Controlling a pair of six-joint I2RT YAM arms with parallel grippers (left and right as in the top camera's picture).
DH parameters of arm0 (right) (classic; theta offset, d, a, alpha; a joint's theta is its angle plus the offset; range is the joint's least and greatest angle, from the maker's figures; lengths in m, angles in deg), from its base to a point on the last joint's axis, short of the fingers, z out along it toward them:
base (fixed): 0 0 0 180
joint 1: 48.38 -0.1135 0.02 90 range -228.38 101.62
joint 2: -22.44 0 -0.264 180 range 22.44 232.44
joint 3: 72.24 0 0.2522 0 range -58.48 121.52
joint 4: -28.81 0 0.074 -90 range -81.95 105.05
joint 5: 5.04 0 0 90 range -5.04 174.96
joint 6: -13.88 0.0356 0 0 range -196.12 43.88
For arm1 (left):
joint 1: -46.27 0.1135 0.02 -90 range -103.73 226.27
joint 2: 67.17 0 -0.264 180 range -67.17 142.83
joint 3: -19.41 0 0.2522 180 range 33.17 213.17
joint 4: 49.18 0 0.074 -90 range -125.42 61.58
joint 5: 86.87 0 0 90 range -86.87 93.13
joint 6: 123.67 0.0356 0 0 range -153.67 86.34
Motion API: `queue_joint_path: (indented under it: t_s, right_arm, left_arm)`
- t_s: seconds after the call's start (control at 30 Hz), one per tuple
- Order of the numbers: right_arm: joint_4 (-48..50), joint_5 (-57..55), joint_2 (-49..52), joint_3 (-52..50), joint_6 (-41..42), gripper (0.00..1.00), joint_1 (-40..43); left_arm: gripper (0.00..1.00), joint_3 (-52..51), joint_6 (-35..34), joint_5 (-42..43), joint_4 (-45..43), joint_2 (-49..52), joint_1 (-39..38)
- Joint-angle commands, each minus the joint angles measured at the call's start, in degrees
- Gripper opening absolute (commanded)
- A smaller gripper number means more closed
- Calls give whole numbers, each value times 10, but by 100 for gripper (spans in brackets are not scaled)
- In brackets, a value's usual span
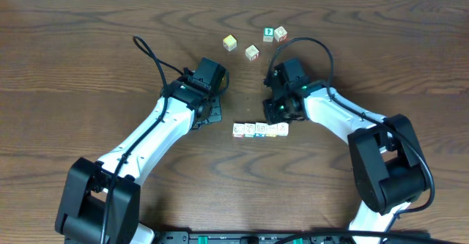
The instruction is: Lift 5 blocks
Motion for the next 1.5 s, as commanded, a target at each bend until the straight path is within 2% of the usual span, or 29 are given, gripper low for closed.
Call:
queue_joint_path:
  t_s: [0.0,1.47]
  right_arm:
    - [-15,-16,7,6,6,1,19]
    - [-43,7,7,6,4,1,0]
  left_arm:
    - [8,-10,8,-10,-4,3,3]
    - [8,-10,8,-12,-6,3,3]
